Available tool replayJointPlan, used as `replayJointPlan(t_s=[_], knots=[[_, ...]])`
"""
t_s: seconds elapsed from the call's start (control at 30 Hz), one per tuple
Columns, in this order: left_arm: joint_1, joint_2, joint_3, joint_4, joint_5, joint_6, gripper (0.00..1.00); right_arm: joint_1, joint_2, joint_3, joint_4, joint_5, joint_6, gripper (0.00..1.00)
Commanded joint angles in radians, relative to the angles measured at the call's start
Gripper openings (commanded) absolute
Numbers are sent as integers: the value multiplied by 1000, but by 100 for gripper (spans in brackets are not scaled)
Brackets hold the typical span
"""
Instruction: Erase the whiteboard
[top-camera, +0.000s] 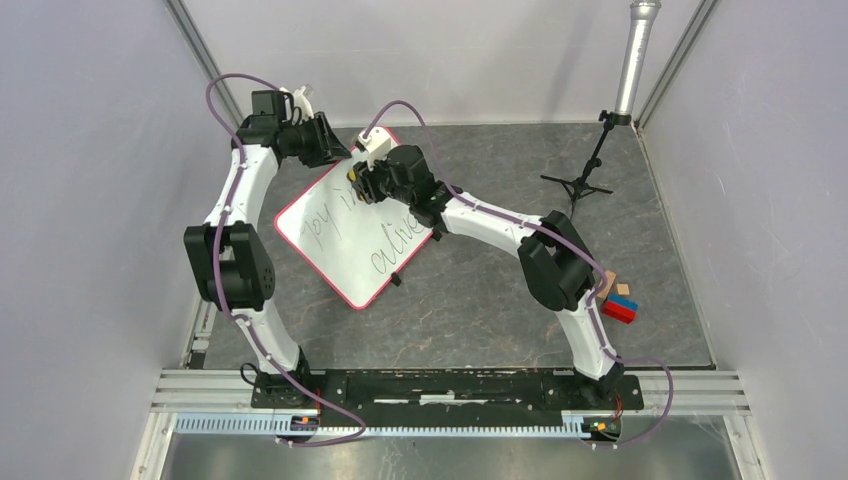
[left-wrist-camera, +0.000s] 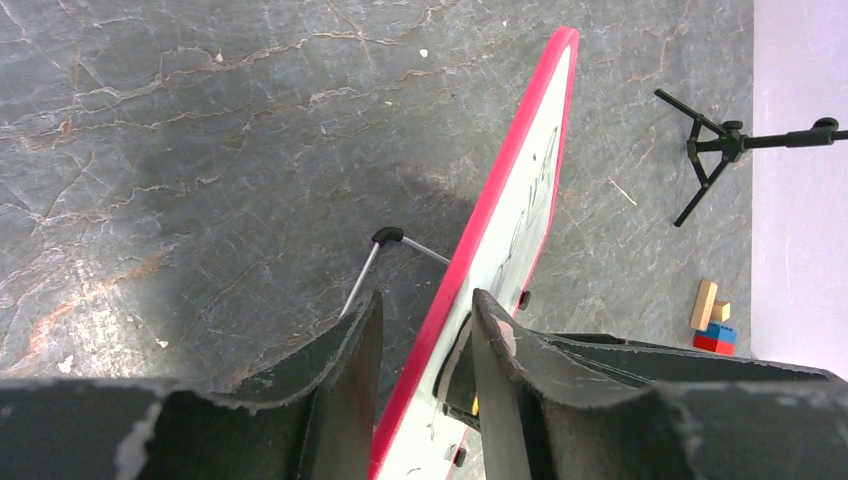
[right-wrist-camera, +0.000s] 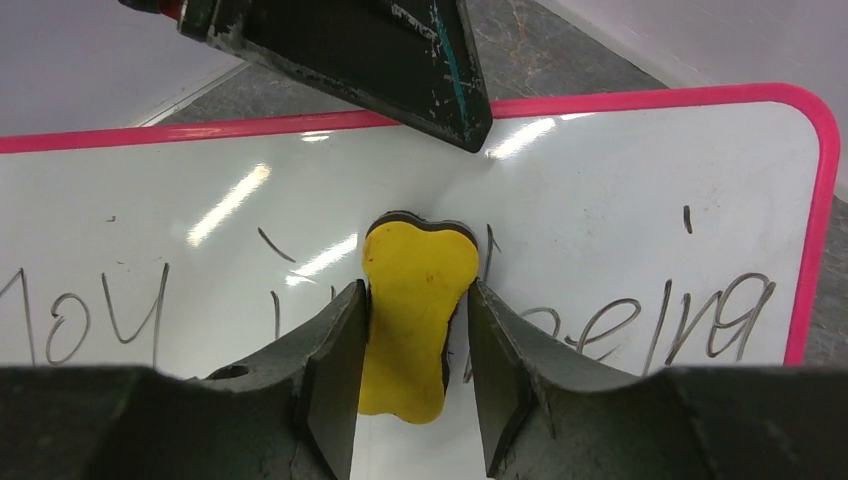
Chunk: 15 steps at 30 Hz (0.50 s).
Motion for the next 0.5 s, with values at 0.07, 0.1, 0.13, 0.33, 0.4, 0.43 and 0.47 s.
replayJointPlan(t_s=[0.07, 0.1, 0.13, 0.33, 0.4, 0.43, 0.47], knots=[[-2, 17, 1, 29, 48, -6, 43, 9, -7, -18, 63, 13, 9, 53], [-1, 16, 2, 29, 50, -6, 41, 9, -8, -20, 62, 14, 9, 53], [-2, 16, 3, 29, 52, -7, 40, 9, -6, -19, 61, 18, 9, 52], [-5, 18, -1, 29, 55, -3, 32, 10, -13, -39, 71, 66, 8, 41], [-7, 19, -1, 29, 57, -2, 31, 10, -18, -49, 74, 98, 11, 39], [-7, 18, -2, 29, 53, 0, 29, 10, -23, -61, 81, 118, 12, 38], [-6, 20, -3, 29, 45, 3, 28, 9, -28, -72, 86, 149, 18, 35]])
